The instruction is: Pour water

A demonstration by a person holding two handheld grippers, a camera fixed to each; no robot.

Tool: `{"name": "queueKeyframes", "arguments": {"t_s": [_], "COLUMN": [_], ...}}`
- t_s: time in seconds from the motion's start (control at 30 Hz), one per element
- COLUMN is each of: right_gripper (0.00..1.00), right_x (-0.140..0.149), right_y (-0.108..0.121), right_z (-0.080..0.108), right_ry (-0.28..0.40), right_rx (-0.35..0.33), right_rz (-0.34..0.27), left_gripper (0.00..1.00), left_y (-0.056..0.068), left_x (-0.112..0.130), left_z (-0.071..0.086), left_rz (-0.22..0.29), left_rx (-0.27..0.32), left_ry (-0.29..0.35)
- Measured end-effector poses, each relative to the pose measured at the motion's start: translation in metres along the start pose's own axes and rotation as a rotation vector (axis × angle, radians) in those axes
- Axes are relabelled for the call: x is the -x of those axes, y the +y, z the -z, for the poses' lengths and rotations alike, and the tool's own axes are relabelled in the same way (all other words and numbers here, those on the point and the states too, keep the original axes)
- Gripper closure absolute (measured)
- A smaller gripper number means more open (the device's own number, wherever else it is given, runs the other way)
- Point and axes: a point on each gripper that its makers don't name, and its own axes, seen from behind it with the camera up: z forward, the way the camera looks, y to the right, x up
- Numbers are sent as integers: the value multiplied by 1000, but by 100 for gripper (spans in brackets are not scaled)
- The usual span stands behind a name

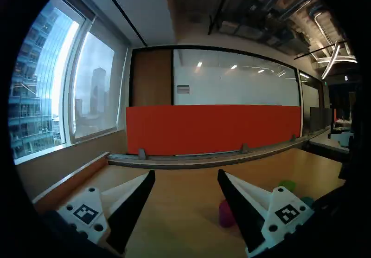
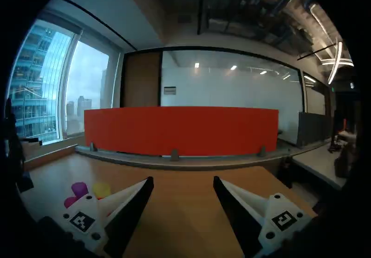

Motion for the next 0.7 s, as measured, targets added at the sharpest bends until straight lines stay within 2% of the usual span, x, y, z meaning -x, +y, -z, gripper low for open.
{"name": "queueKeyframes", "arguments": {"t_s": [0.3,0.47,0.7], "right_gripper": [0,0,0], "right_x": [-43,-63,-77], "right_y": [-5,-6,-13], "right_z": [-3,-4,-5], "right_ry": [-1,7,10], "right_rx": [-39,-48,-85], "right_rz": [-9,2,13], "left_gripper": [0,0,0], "left_y": [11,12,20], "left_x": [-44,-65,-85], "left_z": [-6,-7,-6], "left_rz": [-5,-13,-8], "left_rx": [50,71,117], "left_ry": [-3,-9,0]}}
